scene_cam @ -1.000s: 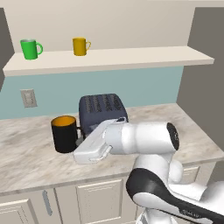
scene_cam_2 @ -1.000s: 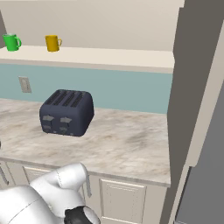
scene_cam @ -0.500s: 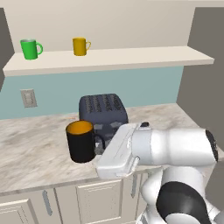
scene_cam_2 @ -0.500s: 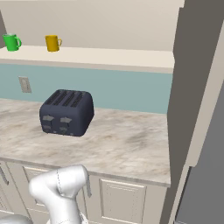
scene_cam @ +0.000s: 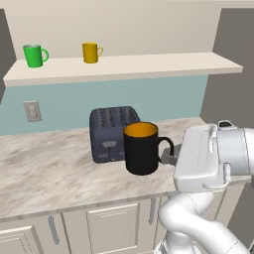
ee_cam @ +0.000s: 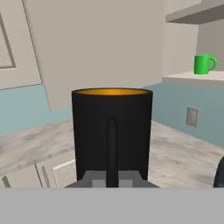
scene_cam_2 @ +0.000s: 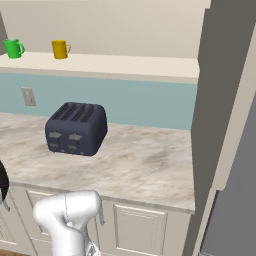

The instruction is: Pick the mug on the counter and place it in the cabinet with the handle facing the right, like the mugs already inside.

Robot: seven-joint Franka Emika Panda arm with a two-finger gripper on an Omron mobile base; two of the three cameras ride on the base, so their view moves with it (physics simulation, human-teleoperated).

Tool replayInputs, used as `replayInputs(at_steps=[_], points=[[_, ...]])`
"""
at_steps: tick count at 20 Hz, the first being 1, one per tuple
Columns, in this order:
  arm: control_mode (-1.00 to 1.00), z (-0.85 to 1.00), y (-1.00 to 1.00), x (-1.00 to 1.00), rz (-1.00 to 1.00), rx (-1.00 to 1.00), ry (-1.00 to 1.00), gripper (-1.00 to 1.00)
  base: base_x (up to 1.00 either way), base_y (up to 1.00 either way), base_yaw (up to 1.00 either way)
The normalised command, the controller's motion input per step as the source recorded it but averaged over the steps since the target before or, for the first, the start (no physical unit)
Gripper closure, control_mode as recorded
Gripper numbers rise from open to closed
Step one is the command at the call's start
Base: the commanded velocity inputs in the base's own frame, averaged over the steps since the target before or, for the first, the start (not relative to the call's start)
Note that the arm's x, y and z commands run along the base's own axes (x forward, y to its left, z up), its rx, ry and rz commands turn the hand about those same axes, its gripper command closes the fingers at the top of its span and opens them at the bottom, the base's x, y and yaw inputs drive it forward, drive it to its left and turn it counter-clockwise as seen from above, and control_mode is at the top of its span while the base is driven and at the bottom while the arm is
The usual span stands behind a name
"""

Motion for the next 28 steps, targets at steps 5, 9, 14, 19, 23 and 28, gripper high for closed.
replayInputs(at_steps=[5,9,14,19,23,28], points=[[-1.00,0.07,-0.42,-0.10,0.11,0.02,0.00,1.00,0.00,0.00,0.00],[-1.00,0.06,-0.49,0.00,0.05,0.00,-0.05,1.00,0.00,0.00,0.00],[-1.00,0.20,-0.47,0.00,0.00,0.00,-0.05,1.00,0.00,0.00,0.00],[-1.00,0.39,-0.38,0.11,0.00,0.00,0.00,1.00,0.00,0.00,0.00],[-1.00,0.41,-0.42,0.27,0.00,0.00,0.02,1.00,0.00,0.00,0.00],[-1.00,0.10,-0.29,0.33,0.00,0.03,0.00,1.00,0.00,0.00,0.00]])
